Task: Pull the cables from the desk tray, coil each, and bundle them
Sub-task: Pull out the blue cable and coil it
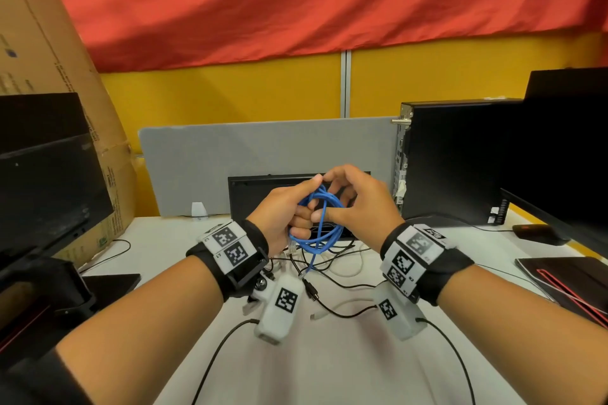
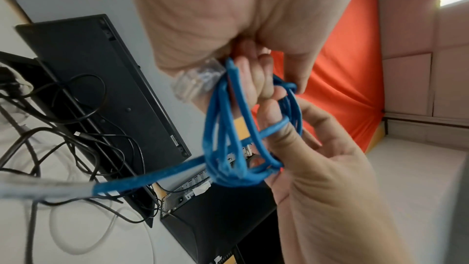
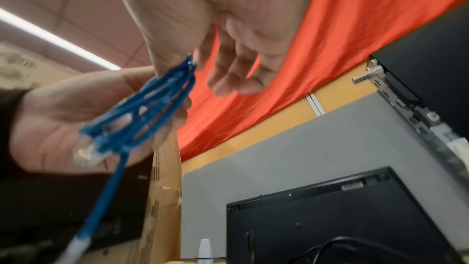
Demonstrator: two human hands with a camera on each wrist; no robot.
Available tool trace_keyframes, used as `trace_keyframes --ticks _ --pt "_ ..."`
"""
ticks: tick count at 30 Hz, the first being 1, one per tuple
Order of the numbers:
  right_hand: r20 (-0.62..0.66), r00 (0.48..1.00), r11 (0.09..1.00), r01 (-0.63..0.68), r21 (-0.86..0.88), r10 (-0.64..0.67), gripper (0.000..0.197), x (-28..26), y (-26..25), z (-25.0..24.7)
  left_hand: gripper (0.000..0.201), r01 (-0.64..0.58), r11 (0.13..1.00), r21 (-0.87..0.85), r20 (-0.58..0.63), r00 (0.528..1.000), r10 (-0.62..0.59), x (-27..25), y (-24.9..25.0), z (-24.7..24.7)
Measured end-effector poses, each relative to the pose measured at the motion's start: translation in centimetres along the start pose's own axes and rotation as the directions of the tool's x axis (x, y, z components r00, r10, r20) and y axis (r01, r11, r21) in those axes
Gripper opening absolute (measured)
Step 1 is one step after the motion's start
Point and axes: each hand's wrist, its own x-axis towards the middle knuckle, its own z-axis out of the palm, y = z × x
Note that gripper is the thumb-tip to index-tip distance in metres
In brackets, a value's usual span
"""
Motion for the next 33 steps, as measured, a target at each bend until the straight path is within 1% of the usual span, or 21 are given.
trace_keyframes --ticks 1,2,3,4,5,6,7,8,9,10,12,13,17,19,21,22,24,27,30,31,33 --pt "-0.024 0.996 0.995 0.08 -0.062 -0.082 0.046 -0.2 0.1 -0.1 0.041 -0.004 1.0 -0.003 -0.005 1.0 0.004 0.0 0.0 0.0" --pt "-0.05 0.978 0.966 0.193 -0.17 -0.204 0.044 -0.3 0.2 -0.3 0.04 -0.01 1.0 0.001 -0.013 1.0 0.01 0.0 0.1 0.0" --pt "-0.064 0.934 0.898 0.316 -0.306 -0.351 0.037 -0.5 0.2 -0.4 0.039 -0.02 1.0 0.01 -0.024 1.0 0.02 0.0 0.1 0.1" --pt "-0.057 0.868 0.793 0.423 -0.438 -0.494 0.026 -0.6 0.2 -0.4 0.036 -0.034 0.999 0.019 -0.036 0.999 0.034 0.0 0.1 0.3" --pt "-0.037 0.796 0.685 0.495 -0.535 -0.604 0.016 -0.7 0.3 -0.4 0.033 -0.052 0.998 0.025 -0.045 0.998 0.053 0.0 0.1 0.4" --pt "-0.019 0.737 0.601 0.536 -0.593 -0.676 0.009 -0.7 0.6 -0.4 0.03 -0.073 0.997 0.033 -0.051 0.996 0.074 0.0 0.2 0.6" --pt "-0.014 0.706 0.561 0.551 -0.618 -0.708 0.009 -0.7 0.9 -0.4 0.027 -0.096 0.994 0.044 -0.055 0.994 0.098 0.0 0.3 0.7" --pt "-0.026 0.705 0.569 0.55 -0.612 -0.709 0.013 -0.7 1.2 -0.3 0.025 -0.118 0.991 0.063 -0.058 0.991 0.121 0.0 0.4 0.9" --pt "-0.059 0.724 0.616 0.538 -0.575 -0.687 0.016 -0.8 1.4 -0.2 0.024 -0.14 0.987 0.085 -0.063 0.987 0.145 -0.1 0.4 1.0" --pt "-0.105 0.752 0.683 0.519 -0.514 -0.65 0.017 -0.9 1.5 -0.1 0.024 -0.162 0.981 0.106 -0.07 0.983 0.17 0.0 0.5 1.2" --pt "-0.19 0.815 0.811 0.46 -0.362 -0.547 0.017 -1.2 1.5 0.3 0.026 -0.202 0.97 0.131 -0.096 0.972 0.216 0.0 0.5 1.4" --pt "-0.221 0.84 0.854 0.427 -0.298 -0.496 0.017 -1.2 1.4 0.5 0.028 -0.219 0.966 0.137 -0.115 0.965 0.235 0.0 0.4 1.5" --pt "-0.309 0.896 0.948 0.301 -0.104 -0.318 0.016 -1.2 1.2 1.0 0.032 -0.251 0.955 0.156 -0.176 0.945 0.277 0.1 0.1 1.6" --pt "-0.333 0.934 0.982 0.169 0.086 -0.131 0.021 -1.1 0.8 1.0 0.027 -0.254 0.955 0.153 -0.189 0.941 0.28 0.0 -0.1 1.3" --pt "-0.28 0.957 0.967 0.0 0.256 0.074 0.026 -0.7 0.4 0.8 0.029 -0.244 0.958 0.153 -0.185 0.945 0.271 0.0 -0.2 1.0" --pt "-0.23 0.959 0.939 -0.081 0.334 0.165 0.029 -0.5 0.2 0.7 0.03 -0.229 0.961 0.154 -0.182 0.95 0.255 0.0 -0.3 1.0" --pt "-0.148 0.941 0.864 -0.206 0.459 0.303 0.034 -0.2 0.0 0.3 0.029 -0.185 0.97 0.159 -0.156 0.965 0.21 -0.1 -0.3 1.0" --pt "-0.076 0.895 0.775 -0.334 0.536 0.439 0.045 0.3 -0.1 -0.1 0.03 -0.14 0.965 0.222 -0.108 0.98 0.167 -0.1 -0.2 1.2" --pt "-0.041 0.858 0.77 -0.436 0.466 0.511 0.053 0.9 0.1 -0.6 0.037 -0.12 0.945 0.304 -0.079 0.985 0.151 -0.1 -0.3 1.2" --pt "-0.046 0.85 0.781 -0.461 0.421 0.525 0.052 1.1 0.4 -0.9 0.036 -0.119 0.942 0.312 -0.071 0.986 0.148 -0.2 -0.3 1.1" --pt "-0.099 0.846 0.822 -0.471 0.32 0.524 0.048 1.2 0.9 -1.6 0.032 -0.129 0.945 0.299 -0.067 0.986 0.156 -0.3 -0.5 0.8"
